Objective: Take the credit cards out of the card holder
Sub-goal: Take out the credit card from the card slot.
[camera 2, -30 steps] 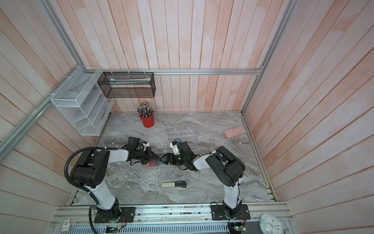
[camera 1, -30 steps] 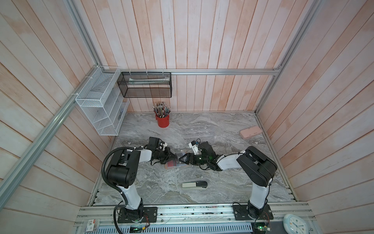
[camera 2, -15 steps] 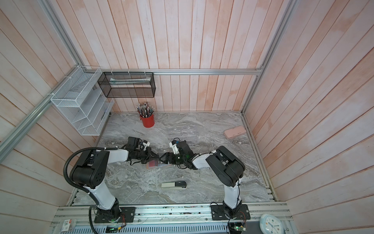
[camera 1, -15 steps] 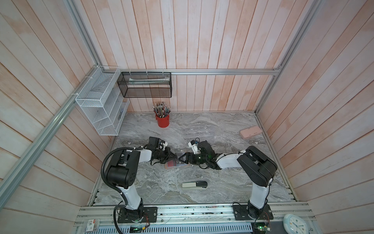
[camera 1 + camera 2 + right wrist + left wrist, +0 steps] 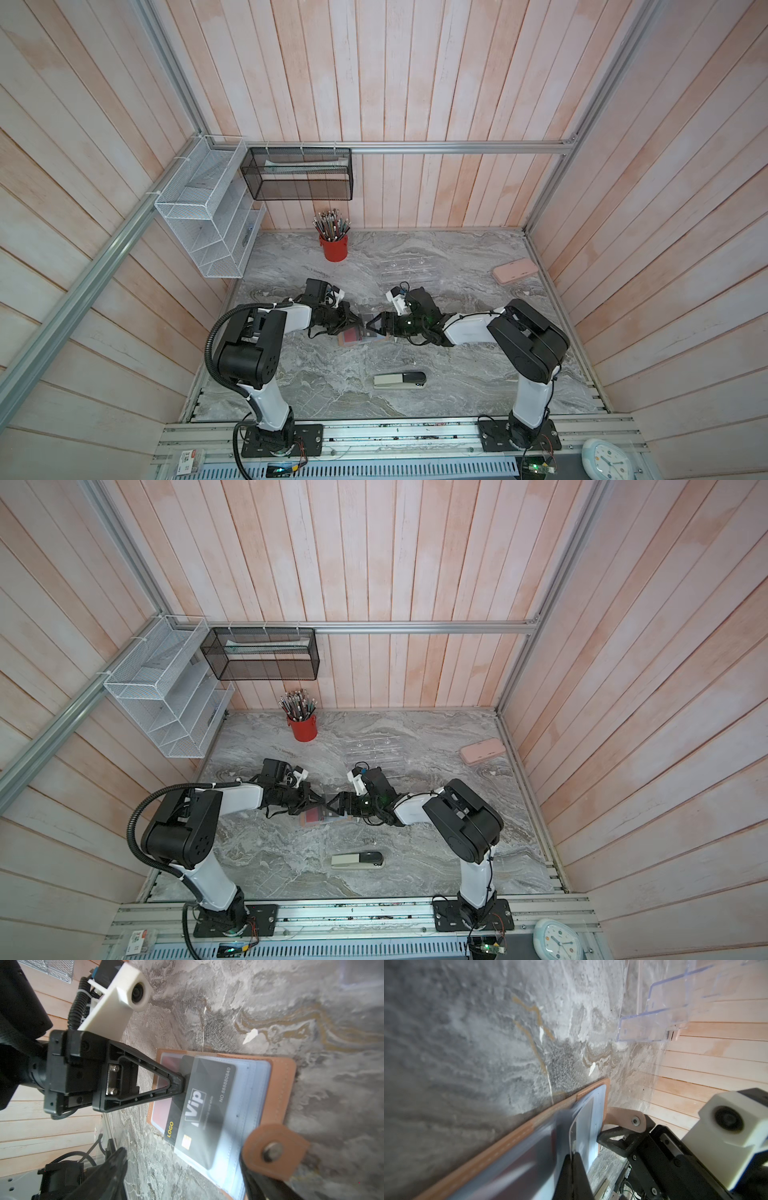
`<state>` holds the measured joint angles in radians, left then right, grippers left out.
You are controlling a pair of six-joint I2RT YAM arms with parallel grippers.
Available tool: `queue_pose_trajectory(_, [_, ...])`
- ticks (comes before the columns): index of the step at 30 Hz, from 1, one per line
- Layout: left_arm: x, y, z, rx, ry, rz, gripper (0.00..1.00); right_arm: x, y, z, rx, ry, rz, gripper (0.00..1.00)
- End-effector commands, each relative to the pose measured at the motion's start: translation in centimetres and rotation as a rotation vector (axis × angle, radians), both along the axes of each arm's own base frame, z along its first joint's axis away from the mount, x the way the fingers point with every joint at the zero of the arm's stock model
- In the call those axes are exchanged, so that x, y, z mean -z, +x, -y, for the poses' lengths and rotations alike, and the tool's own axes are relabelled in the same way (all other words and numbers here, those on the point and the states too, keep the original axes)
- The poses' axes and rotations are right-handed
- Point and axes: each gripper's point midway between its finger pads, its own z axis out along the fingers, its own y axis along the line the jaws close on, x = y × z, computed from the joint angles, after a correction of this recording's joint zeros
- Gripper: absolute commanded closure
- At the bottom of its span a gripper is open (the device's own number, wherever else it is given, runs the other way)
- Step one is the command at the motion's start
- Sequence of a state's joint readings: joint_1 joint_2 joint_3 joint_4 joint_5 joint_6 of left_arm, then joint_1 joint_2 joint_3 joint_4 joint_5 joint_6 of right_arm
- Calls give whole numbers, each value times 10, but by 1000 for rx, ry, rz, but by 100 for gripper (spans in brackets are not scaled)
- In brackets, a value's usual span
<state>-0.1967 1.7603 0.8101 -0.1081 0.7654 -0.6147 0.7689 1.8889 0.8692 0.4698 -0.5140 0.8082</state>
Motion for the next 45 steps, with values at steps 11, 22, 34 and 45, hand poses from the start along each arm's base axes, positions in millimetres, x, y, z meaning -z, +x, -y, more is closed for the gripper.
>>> queue_pose_trajectory(11, [-4,4,-3,1,23,26,100,-28,2,-2,-26,17,79,12])
queue_pose_trajectory(22, [-5,3,-2,-4,18,27,100,-13,5,-20,-49,58,20,12])
queue_pose_trajectory(34, [-5,4,-2,-4,20,28,100,-6,2,-24,-56,84,-6,12])
queue_pose_trajectory(45, [-8,7,-3,-6,25,29,100,29,-1,-15,13,27,-111,13])
